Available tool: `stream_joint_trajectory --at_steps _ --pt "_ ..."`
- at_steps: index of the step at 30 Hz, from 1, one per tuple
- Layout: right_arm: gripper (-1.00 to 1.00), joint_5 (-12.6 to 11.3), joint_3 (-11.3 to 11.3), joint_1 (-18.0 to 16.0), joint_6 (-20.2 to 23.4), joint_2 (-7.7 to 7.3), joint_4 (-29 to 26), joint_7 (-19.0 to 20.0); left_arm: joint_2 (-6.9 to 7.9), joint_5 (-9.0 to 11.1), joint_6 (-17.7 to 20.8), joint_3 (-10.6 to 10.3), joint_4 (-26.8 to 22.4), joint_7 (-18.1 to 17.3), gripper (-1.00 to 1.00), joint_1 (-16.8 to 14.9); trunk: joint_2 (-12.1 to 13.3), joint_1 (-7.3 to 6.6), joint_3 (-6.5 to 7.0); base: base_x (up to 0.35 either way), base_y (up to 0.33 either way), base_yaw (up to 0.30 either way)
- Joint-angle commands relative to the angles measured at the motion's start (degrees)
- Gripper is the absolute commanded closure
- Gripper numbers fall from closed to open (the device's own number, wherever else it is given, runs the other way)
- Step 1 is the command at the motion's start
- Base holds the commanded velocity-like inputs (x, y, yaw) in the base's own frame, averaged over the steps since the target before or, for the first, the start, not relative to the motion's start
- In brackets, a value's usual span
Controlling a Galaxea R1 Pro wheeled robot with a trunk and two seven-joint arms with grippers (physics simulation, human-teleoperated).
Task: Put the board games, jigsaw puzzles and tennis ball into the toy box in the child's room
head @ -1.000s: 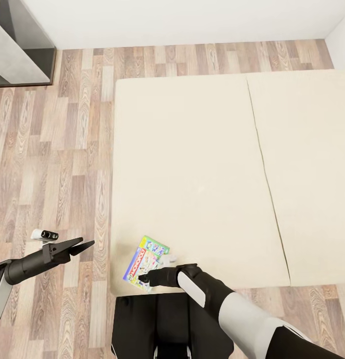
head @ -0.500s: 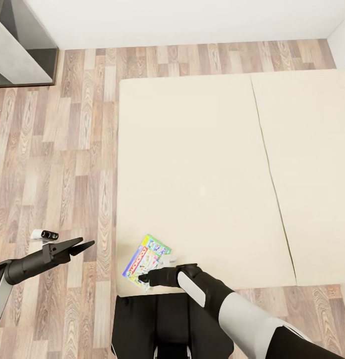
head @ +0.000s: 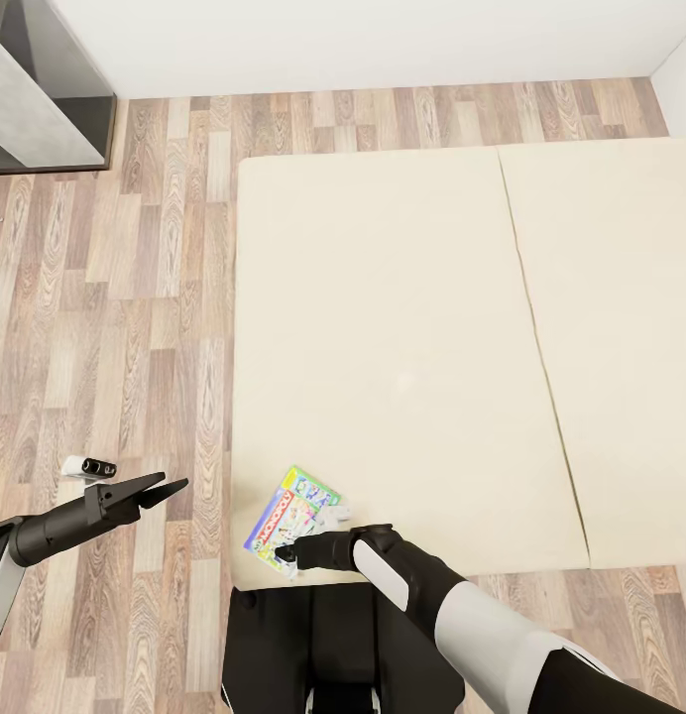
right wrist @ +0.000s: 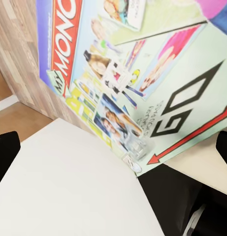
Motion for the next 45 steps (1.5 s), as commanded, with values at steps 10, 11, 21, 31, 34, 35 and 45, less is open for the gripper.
stream_joint_trajectory --at_steps 10,11,21,31,34,35,45 --pt "-1.00 -0.10 0.12 -0.05 0.11 0.00 -0.03 0.09 0.02 -0.01 0.62 0.00 -0.01 -0.23 -1.00 0.02 -0.09 0.03 -0.05 0.000 0.048 0.000" --pt "-1.00 -0.09 0.12 -0.05 0.11 0.00 -0.04 0.09 0.02 -0.01 0.60 0.00 -0.01 -0.23 -1.00 0.02 -0.09 0.03 -0.05 0.000 0.004 0.000" --pt "-1.00 -0.10 0.11 -0.05 0.11 0.00 -0.04 0.09 0.02 0.00 0.62 0.00 -0.01 -0.23 -1.00 0.02 -0.09 0.03 -0.05 0.000 0.026 0.000" --pt "-1.00 -0.11 0.14 -0.05 0.11 0.00 -0.02 0.09 0.02 0.09 0.60 0.00 -0.01 -0.23 -1.00 0.02 -0.09 0.03 -0.05 0.000 0.056 0.000" --pt "-1.00 -0.09 0.14 -0.05 0.11 0.00 -0.09 0.09 0.02 0.09 0.61 0.00 -0.01 -0.23 -1.00 0.02 -0.09 0.03 -0.05 0.000 0.026 0.000" --pt "-1.00 -0.08 0.16 -0.05 0.11 0.00 -0.13 0.09 0.02 0.09 0.60 0.00 -0.01 -0.23 -1.00 0.02 -0.09 0.03 -0.05 0.000 0.086 0.000" --pt "-1.00 -0.05 0.21 -0.05 0.11 0.00 -0.22 0.09 0.02 0.09 0.62 0.00 -0.01 -0.23 -1.00 0.02 -0.09 0.03 -0.05 0.000 0.048 0.000"
